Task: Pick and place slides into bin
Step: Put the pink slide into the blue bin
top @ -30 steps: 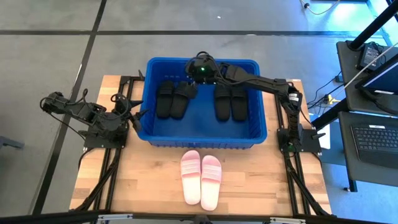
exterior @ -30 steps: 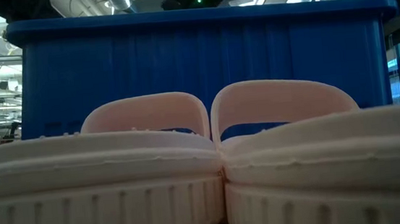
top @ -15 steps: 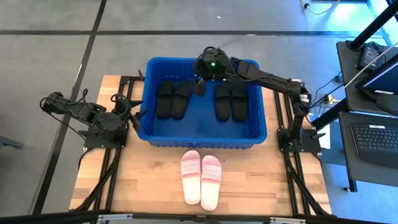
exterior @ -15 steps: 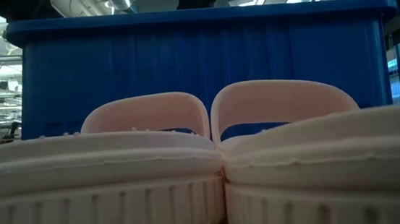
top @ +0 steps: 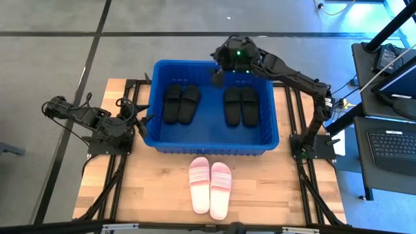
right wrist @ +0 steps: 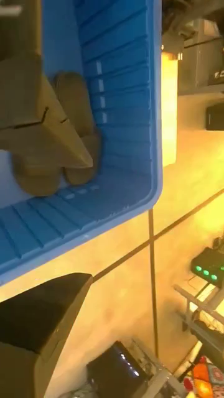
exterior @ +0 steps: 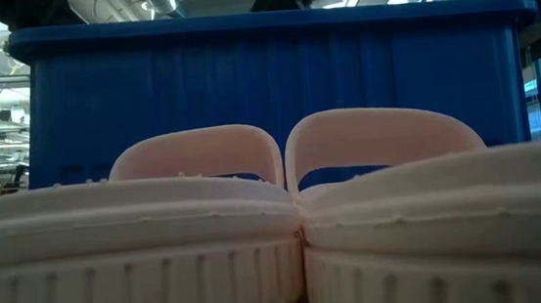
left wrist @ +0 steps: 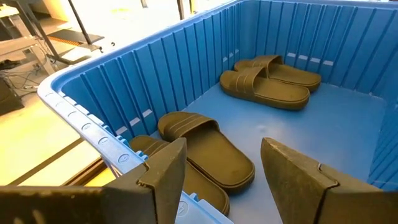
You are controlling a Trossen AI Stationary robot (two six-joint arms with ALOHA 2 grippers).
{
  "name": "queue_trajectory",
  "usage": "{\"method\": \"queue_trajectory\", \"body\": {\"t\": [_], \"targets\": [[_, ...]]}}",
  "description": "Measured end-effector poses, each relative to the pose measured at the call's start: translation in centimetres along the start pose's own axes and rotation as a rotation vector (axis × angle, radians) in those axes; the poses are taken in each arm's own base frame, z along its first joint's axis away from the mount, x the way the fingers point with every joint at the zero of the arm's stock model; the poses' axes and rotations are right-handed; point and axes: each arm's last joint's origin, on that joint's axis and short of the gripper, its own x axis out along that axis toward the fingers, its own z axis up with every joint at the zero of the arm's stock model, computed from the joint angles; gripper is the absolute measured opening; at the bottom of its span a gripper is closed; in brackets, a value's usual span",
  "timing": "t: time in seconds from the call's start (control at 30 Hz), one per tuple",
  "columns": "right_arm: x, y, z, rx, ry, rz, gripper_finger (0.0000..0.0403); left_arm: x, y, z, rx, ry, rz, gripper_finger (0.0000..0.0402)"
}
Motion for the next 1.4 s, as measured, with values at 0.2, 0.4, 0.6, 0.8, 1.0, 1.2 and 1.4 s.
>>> {"method": "queue_trajectory", "body": {"t": [0.2, 0.4, 0.6, 0.8, 1.0, 1.2, 1.4], "targets": [[1.0, -1.3, -0.9, 0.111, -0.053, 0.044, 0.0291, 0.0, 0.0, 0.0, 0.0, 0.0, 0.0, 0.0202], [2.4, -1.0, -2.9, 0.15, -0.125, 0.033, 0.0291, 0.0, 0.0, 0.0, 0.0, -0.001, 0.0, 0.0202], [1.6, -0.9, -3.3, 0.151, -0.178, 0.022, 0.0291, 0.0, 0.0, 0.0, 0.0, 0.0, 0.001, 0.0202], [1.6, -0.9, -3.4, 0.15, -0.164, 0.024, 0.0291, 0.0, 0.0, 0.0, 0.0, 0.0, 0.001, 0.0202], [1.4, -0.9, -3.3, 0.153, -0.164, 0.023, 0.0291, 0.0, 0.0, 0.0, 0.0, 0.0, 0.0, 0.0202], [-0.5, 0.0, -2.8, 0.166, -0.133, 0.058, 0.0291, 0.0, 0.0, 0.0, 0.0, 0.0, 0.001, 0.0202], [-0.9, 2.0, -2.7, 0.147, -0.102, 0.114, 0.0291, 0.0, 0.0, 0.0, 0.0, 0.0, 0.0, 0.0202]]}}
